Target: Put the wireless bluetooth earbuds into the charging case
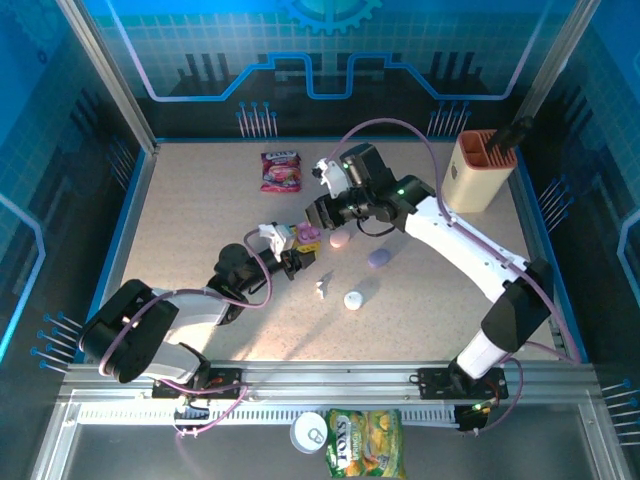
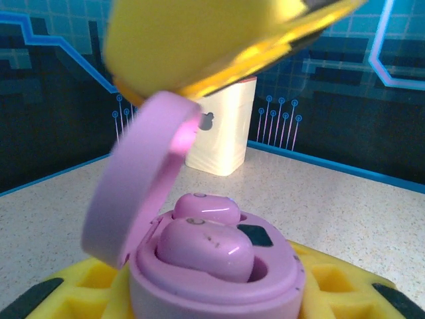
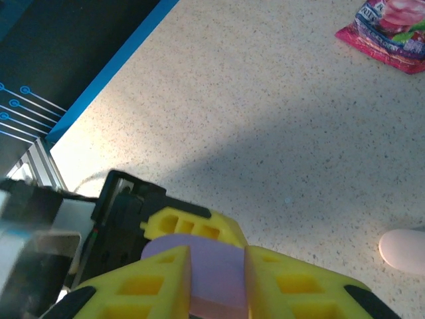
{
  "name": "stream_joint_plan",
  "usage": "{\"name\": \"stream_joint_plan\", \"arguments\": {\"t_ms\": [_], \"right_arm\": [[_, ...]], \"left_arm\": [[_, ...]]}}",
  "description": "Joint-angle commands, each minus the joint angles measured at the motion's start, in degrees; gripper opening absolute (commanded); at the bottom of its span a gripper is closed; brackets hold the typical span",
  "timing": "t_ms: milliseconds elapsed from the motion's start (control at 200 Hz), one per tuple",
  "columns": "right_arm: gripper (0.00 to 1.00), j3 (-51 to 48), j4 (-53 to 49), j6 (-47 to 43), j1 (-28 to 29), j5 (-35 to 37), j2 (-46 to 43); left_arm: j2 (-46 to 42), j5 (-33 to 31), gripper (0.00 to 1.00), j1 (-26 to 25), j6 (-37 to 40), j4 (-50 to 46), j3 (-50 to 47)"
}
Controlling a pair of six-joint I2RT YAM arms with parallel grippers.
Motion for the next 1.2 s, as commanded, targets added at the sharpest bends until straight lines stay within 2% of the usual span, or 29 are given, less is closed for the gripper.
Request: {"name": "stream_joint_plan", "arguments": {"t_ms": [0,105,300,380,550,735,870,1065,1191], "right_arm": [[0.35,-3.94,0.34,3.59,-2.40,-1.10,-4.78],[0.47,-10.43,8.08,10.47,-6.69,-9.16,-8.85],[0.65,-20.78,19.90,23.00,-11.85,-23.90,-13.51],[0.69,-25.34,28.29,30.30,-12.91,-29.17,-14.43],[0.70,-30.90,40.66,39.64,-13.47,-33.73,-14.09],[0.65,-34.91,49.87,46.34,-13.47,-35.22,-13.24],[0.57,-36.67,56.37,50.54,-13.45,-36.64,-12.36],[0.48,-36.97,56.16,50.96,-13.39,-37.01,-12.50],[0.33,-37.15,54.78,50.17,-13.51,-36.58,-12.90]], "left_arm": [[-0.37,-0.88,0.32,-0.43,-2.58,5.72,1.56],[1.18,-1.00,0.32,-0.40,-5.31,9.69,1.70],[1.71,0.96,0.32,-0.59,-9.06,9.79,3.66],[1.71,2.11,0.32,-0.82,-9.67,9.78,4.56],[2.58,4.72,0.32,-1.76,-9.62,9.79,6.57],[3.92,5.21,0.32,-3.01,-8.54,9.75,7.67],[4.66,4.90,0.32,-3.84,-8.09,9.79,8.16],[6.06,2.93,0.31,-4.27,-7.08,9.79,8.69],[7.03,2.79,0.31,-4.38,-6.95,9.80,9.21]]}}
